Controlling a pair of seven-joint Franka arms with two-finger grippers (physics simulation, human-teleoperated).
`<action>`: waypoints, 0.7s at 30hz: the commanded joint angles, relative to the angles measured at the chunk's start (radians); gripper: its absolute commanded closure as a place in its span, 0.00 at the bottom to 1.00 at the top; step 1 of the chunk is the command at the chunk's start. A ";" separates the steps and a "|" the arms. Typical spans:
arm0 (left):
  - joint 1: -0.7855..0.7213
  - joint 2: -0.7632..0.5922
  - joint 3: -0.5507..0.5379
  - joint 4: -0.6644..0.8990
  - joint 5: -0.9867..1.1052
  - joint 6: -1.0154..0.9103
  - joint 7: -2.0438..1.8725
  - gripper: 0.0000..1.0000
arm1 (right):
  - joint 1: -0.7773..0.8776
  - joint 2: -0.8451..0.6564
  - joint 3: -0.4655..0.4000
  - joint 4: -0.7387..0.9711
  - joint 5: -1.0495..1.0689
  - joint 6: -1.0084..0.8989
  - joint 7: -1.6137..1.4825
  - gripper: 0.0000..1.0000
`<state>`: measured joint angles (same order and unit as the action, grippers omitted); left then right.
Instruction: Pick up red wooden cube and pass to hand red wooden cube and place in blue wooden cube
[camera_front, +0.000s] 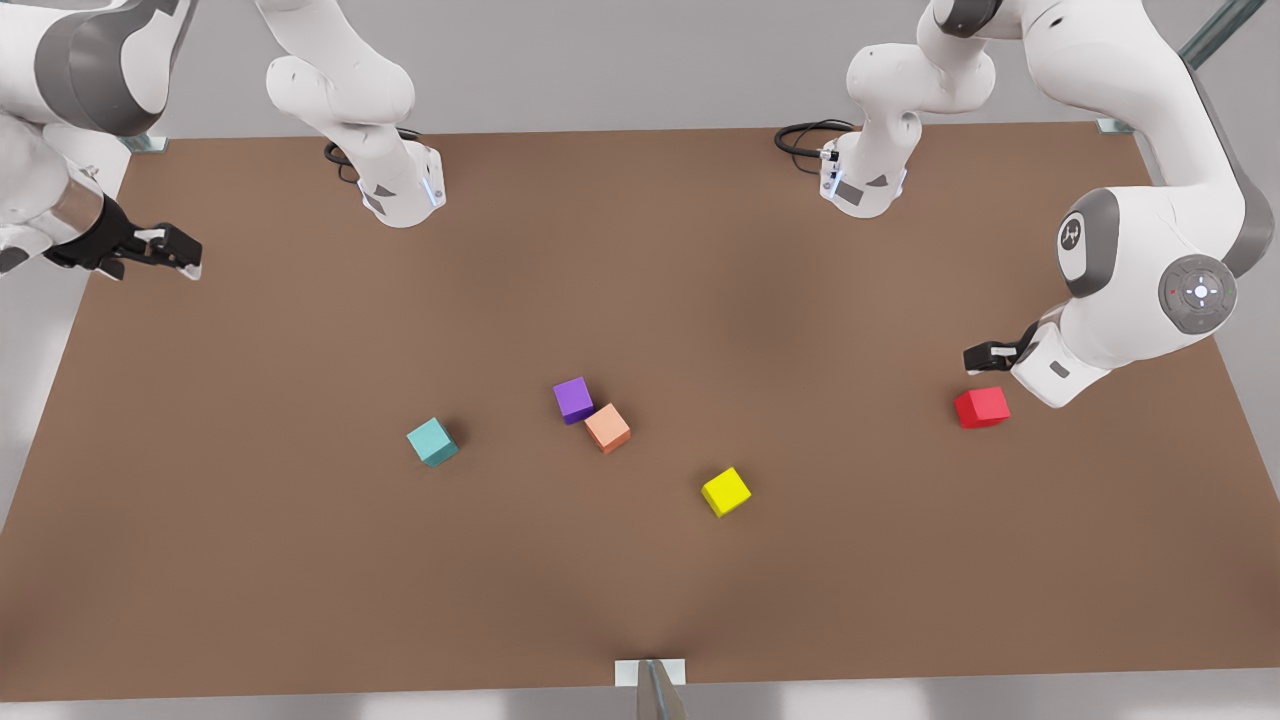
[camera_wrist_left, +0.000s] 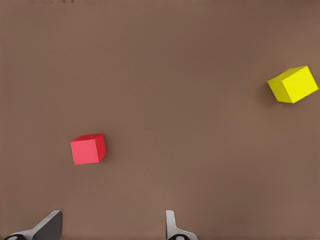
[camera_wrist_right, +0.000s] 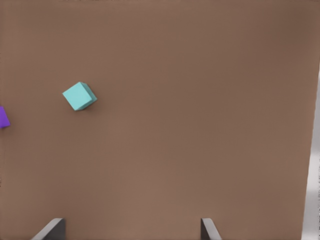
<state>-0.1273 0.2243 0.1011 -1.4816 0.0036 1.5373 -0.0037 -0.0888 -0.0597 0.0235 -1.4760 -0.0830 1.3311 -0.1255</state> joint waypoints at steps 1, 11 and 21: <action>0.000 0.000 0.000 0.000 -0.001 0.007 0.011 0.00 | -0.003 -0.002 0.000 0.000 -0.001 0.033 -0.037 0.00; 0.224 0.322 0.014 -0.154 -0.040 0.538 0.271 0.00 | -0.012 0.090 -0.022 0.046 0.014 0.056 -0.048 0.00; 0.256 0.305 0.035 -0.361 -0.042 0.658 0.307 0.00 | -0.002 0.100 -0.014 0.051 -0.007 0.049 -0.037 0.00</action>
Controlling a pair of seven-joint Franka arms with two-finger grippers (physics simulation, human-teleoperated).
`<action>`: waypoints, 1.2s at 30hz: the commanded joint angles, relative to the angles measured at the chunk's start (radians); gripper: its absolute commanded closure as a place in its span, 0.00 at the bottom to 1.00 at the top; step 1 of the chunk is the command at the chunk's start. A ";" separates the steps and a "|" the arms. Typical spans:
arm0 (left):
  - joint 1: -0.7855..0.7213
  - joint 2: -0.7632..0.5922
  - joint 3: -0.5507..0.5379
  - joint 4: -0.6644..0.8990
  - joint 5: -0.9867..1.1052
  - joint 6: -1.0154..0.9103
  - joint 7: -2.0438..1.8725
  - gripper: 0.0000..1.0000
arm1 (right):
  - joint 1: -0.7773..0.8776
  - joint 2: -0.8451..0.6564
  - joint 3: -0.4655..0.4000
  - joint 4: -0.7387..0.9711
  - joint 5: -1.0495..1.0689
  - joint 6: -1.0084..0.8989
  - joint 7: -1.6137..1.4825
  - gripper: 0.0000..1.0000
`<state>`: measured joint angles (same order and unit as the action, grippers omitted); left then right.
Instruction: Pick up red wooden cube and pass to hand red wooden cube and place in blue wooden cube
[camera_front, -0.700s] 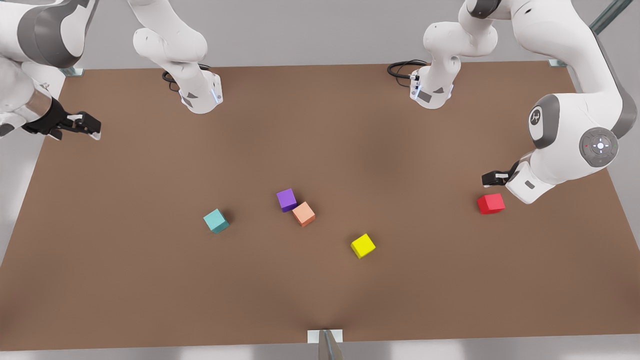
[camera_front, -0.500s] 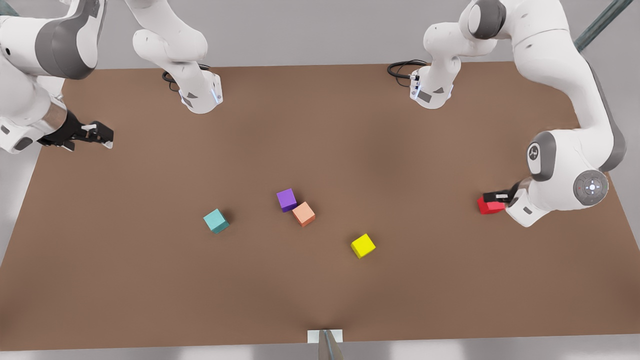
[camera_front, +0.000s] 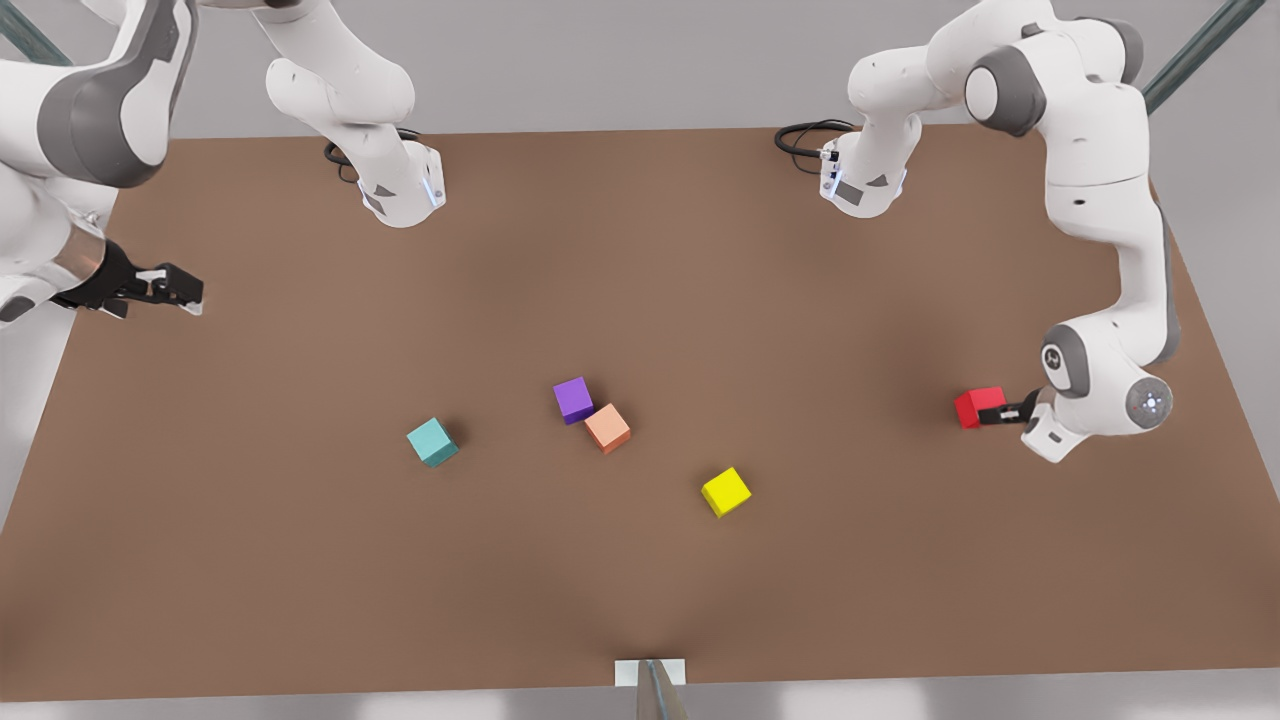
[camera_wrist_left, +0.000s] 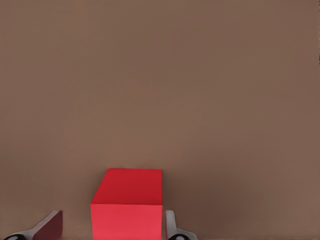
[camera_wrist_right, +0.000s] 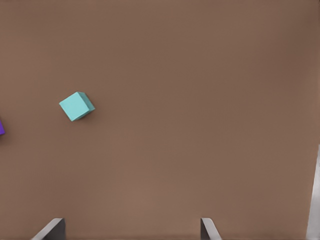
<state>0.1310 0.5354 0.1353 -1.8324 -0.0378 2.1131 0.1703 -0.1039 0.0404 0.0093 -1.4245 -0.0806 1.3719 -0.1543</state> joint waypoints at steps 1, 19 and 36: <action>-0.001 -0.005 0.001 -0.011 0.001 0.082 0.133 0.00 | 0.013 -0.001 0.000 0.001 -0.010 0.009 -0.008 0.00; -0.008 0.046 0.001 -0.084 -0.001 0.087 0.132 0.00 | 0.009 0.026 -0.002 -0.010 0.002 -0.005 -0.018 0.00; -0.054 0.218 -0.597 0.538 -0.619 -0.472 -0.245 0.45 | 0.004 0.033 -0.003 -0.013 0.007 -0.007 -0.018 0.00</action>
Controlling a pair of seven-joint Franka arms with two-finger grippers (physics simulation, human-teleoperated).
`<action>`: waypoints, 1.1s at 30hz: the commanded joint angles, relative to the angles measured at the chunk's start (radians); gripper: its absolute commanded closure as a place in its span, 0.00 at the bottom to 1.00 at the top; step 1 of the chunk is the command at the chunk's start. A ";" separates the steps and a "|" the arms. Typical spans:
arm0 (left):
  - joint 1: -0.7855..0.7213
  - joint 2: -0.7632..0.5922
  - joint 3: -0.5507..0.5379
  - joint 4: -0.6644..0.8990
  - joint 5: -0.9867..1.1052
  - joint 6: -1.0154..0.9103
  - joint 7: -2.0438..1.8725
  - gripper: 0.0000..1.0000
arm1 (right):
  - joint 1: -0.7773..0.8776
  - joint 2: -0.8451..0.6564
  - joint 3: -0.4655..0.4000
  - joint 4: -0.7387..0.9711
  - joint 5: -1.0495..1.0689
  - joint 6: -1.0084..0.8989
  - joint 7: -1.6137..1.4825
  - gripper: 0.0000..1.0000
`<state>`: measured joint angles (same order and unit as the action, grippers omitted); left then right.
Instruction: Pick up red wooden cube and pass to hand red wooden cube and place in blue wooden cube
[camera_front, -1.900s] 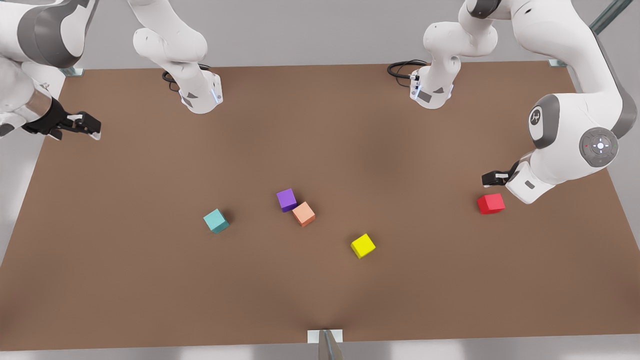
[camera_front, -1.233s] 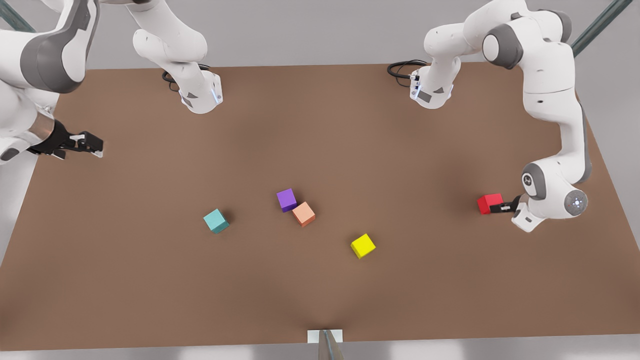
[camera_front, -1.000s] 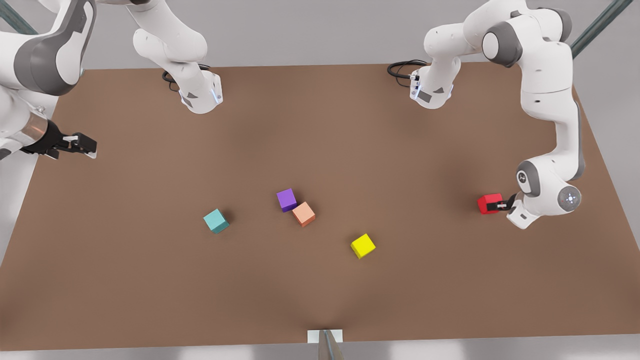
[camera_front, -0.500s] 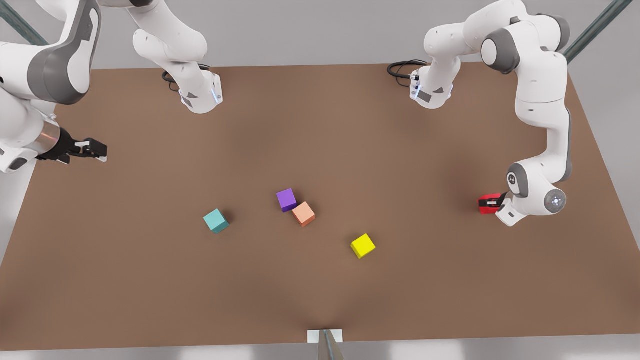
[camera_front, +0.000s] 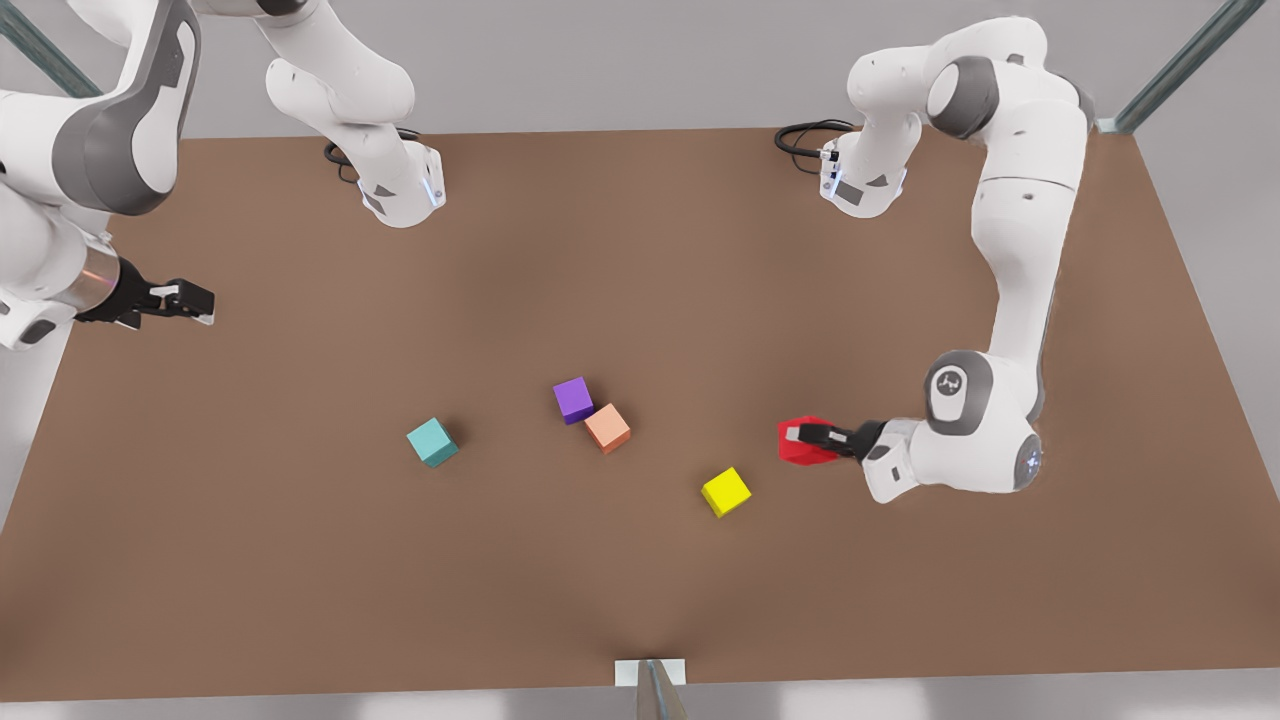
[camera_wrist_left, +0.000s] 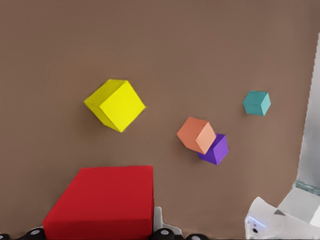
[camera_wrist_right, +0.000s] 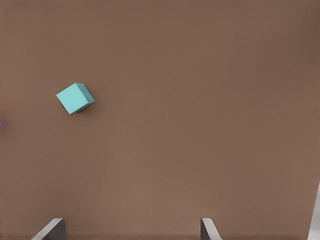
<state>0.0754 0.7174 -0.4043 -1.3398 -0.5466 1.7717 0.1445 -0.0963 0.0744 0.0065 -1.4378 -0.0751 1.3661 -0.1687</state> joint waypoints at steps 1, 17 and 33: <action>-0.008 0.042 -0.119 0.047 -0.122 -0.028 -0.218 0.45 | -0.003 0.001 0.000 0.000 0.003 -0.001 -0.003 0.00; -0.157 0.341 -0.292 0.255 -0.461 0.264 0.035 0.45 | 0.063 0.355 0.010 0.014 0.994 0.085 -1.098 0.00; -0.186 0.372 -0.306 0.255 -0.493 0.265 0.073 0.45 | 0.198 0.585 0.010 0.000 1.313 0.231 -2.336 0.00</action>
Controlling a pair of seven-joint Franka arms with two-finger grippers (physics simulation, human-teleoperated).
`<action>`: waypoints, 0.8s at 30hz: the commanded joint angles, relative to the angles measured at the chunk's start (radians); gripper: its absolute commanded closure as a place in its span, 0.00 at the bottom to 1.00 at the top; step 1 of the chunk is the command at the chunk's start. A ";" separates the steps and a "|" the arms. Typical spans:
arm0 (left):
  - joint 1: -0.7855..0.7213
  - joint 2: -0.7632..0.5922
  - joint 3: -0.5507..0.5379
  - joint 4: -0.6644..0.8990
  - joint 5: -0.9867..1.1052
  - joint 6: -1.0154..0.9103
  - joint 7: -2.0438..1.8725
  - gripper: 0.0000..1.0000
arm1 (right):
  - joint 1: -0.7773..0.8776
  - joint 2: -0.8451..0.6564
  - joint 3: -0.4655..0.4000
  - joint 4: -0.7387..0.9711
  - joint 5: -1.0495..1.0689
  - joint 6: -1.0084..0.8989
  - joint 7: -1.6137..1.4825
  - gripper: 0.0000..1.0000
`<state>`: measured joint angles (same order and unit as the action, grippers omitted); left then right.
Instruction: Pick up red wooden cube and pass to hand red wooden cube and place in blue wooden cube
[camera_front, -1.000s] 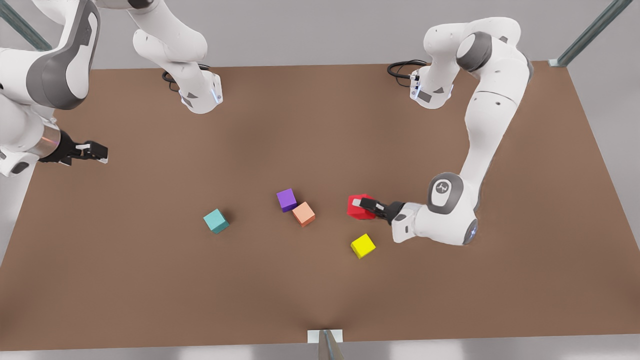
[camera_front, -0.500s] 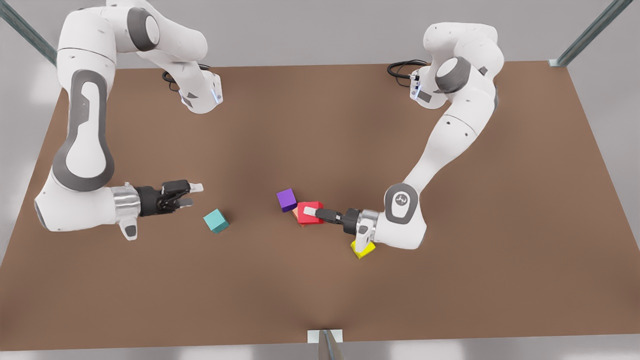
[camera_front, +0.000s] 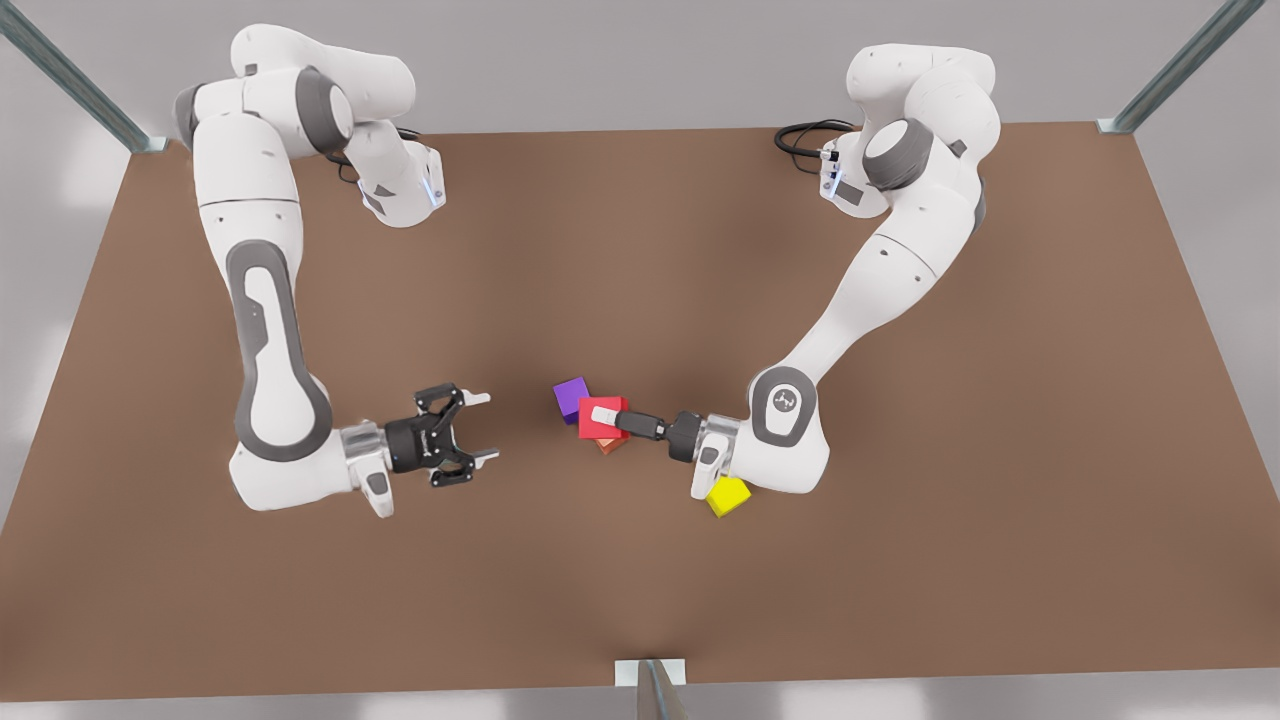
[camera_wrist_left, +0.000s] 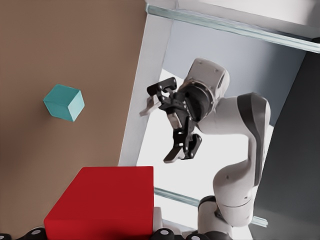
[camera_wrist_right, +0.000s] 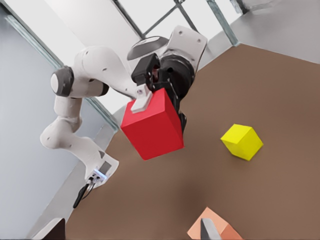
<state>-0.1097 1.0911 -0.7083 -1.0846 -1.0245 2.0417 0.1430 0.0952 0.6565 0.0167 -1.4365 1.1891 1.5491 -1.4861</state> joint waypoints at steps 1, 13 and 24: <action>-0.001 0.000 0.000 0.000 -0.016 -0.005 0.081 0.45 | 0.006 0.006 0.002 0.001 0.067 0.089 -1.088 0.00; -0.007 0.001 0.000 0.000 -0.014 0.000 0.102 0.45 | 0.086 -0.047 0.002 -0.156 0.296 0.325 -1.129 0.00; -0.013 0.009 0.000 0.005 -0.014 0.012 0.125 0.45 | 0.161 -0.106 0.003 -0.326 0.426 0.344 -1.175 0.00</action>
<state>-0.1238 1.1016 -0.7079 -1.0802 -1.0242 2.0569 0.2007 0.2528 0.5509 0.0187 -1.7582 1.5911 1.8745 -2.3293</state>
